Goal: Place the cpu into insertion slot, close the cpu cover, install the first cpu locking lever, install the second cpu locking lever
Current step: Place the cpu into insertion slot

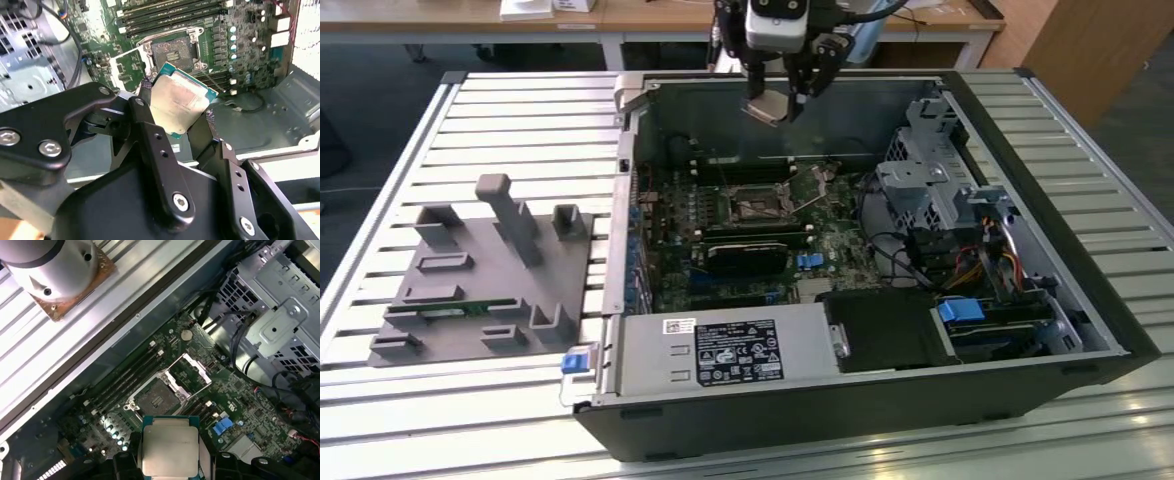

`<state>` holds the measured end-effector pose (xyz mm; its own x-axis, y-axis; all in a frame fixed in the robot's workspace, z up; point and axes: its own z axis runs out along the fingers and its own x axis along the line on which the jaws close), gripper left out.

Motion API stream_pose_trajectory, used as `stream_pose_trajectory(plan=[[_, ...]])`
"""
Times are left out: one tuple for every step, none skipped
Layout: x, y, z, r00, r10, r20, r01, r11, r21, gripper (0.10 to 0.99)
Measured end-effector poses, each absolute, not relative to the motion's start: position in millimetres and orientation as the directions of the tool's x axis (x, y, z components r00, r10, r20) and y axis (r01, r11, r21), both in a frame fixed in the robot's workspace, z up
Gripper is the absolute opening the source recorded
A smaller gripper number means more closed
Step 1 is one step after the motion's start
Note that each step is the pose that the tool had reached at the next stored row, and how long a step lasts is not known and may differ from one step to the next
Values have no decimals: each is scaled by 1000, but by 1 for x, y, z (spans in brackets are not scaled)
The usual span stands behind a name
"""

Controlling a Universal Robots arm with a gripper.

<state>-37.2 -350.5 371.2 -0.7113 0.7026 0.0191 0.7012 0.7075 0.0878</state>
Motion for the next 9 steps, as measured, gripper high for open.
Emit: stream_pose_trajectory(plan=[[-37,-350,371,-699,715,19,714,695,88,537],[-37,-350,370,-684,729,19,727,681,88,537],[-37,-350,370,-671,741,19,739,668,88,537],[-37,-350,369,-658,753,19,751,654,88,537],[-37,-350,369,-644,765,19,763,640,88,537],[-37,-350,368,-630,777,19,775,626,88,537],[-37,-350,368,-616,787,19,786,613,88,537],[-37,-350,367,-602,798,19,796,598,88,537],[-37,-350,367,-587,809,19,807,583,88,537]])
